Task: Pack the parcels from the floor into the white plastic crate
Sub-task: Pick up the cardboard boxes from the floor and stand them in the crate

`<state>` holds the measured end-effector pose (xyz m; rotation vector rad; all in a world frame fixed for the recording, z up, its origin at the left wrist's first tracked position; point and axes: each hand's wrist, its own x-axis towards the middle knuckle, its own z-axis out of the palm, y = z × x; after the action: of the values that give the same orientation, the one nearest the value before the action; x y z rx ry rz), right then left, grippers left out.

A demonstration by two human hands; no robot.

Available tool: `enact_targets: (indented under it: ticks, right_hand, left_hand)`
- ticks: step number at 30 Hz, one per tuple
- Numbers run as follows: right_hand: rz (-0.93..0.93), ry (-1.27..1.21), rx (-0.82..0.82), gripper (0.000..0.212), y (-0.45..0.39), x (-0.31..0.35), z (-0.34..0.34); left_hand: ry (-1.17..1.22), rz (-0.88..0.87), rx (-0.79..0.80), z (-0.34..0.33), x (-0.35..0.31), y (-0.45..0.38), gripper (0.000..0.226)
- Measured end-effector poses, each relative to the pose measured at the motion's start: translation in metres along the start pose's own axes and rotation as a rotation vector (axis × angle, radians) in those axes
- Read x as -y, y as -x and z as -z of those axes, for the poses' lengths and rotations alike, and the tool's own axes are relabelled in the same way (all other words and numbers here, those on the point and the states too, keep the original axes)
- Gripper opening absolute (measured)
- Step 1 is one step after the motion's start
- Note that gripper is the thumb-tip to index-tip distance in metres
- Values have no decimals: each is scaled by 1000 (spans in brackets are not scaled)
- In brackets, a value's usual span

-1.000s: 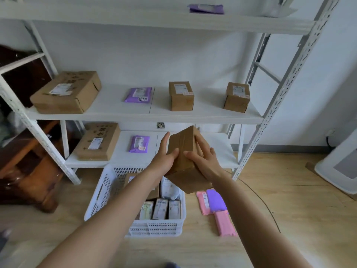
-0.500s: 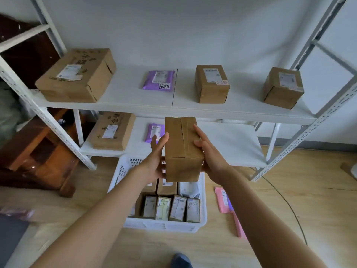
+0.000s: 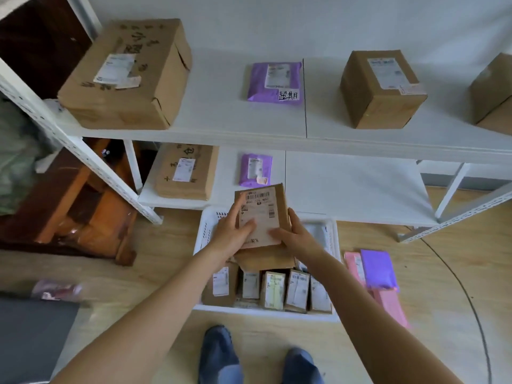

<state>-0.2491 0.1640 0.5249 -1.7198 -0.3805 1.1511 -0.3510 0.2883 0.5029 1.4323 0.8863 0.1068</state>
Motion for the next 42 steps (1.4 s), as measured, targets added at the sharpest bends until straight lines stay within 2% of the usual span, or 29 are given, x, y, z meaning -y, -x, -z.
enact_targets:
  ticks: [4,11,16,22,27,32,38,42]
  right_hand:
    - [-21,-76,64,69,-37,-19,-45]
    - [-138,-149,16,59,-105,-83,-74]
    - [-230,-134,-47,58,-145,-156,-81]
    - [-362,-29,-50,56,-174,-259,-87]
    - [-436,53,-74,56,-208,-329,-90]
    - [-478,263,-80,57,-252,-383,-87]
    - [-459,644,-89,39,-286,-432,-98]
    - [-367,951,-78,44,-295,-455,-99]
  left_hand:
    - [-73,124,79,49,26,-33,54]
    - [-140,241,144,95,91,-90,53]
    - [-184,301,207,90,162,-134,50]
    - [-189,461,283,63,270,-161,43]
    - [-158,524,269,35,349,-190,46]
    - [-189,497,216,13,423,-231,43]
    - [-164,453,209,0,485,-257,44]
    - [-319,355,214,-7,511,-268,53]
